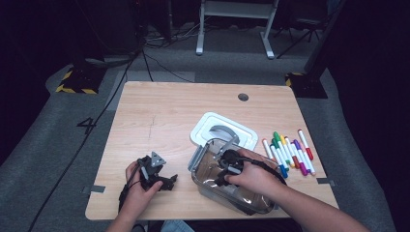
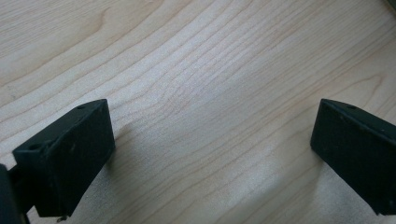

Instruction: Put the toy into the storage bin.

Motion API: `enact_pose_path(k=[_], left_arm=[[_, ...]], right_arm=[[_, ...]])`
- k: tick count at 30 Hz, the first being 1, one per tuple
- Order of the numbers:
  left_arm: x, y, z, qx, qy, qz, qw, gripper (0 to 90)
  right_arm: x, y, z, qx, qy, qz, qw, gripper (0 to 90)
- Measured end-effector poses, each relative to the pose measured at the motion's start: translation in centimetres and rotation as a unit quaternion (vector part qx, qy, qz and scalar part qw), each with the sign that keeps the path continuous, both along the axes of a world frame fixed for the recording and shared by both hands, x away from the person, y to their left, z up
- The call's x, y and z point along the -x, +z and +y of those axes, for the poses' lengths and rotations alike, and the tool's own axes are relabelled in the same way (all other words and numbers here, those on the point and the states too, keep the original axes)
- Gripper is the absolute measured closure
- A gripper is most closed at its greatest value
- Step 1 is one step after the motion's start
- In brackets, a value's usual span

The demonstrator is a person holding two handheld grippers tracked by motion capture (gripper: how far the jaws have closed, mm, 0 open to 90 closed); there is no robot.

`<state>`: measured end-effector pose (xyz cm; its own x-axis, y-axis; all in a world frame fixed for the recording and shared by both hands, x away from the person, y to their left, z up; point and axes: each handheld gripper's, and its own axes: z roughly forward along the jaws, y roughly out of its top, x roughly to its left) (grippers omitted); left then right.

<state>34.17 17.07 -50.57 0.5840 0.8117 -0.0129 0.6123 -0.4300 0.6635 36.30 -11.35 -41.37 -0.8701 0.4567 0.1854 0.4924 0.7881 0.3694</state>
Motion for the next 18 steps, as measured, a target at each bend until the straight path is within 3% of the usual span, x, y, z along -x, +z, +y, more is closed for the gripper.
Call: enact_pose_path(k=[7, 13, 18], left_arm=[[0.0, 0.0, 0.0, 0.0, 0.0, 0.0, 1.0, 0.1], [0.0, 0.0, 0.0, 0.001, 0.0, 0.001, 1.0, 0.1], [0.0, 0.0, 0.0, 0.0, 0.0, 0.0, 1.0, 0.1]], right_arm=[[-0.3, 4.3, -2.9, -0.055, -0.038, -0.054, 0.9963, 66.9], [-1.0, 7.0, -6.4, -0.083, -0.085, -0.089, 0.9888, 66.5], [-1.8, 8.2, -9.7, -0.091, -0.128, -0.105, 0.982, 66.2]])
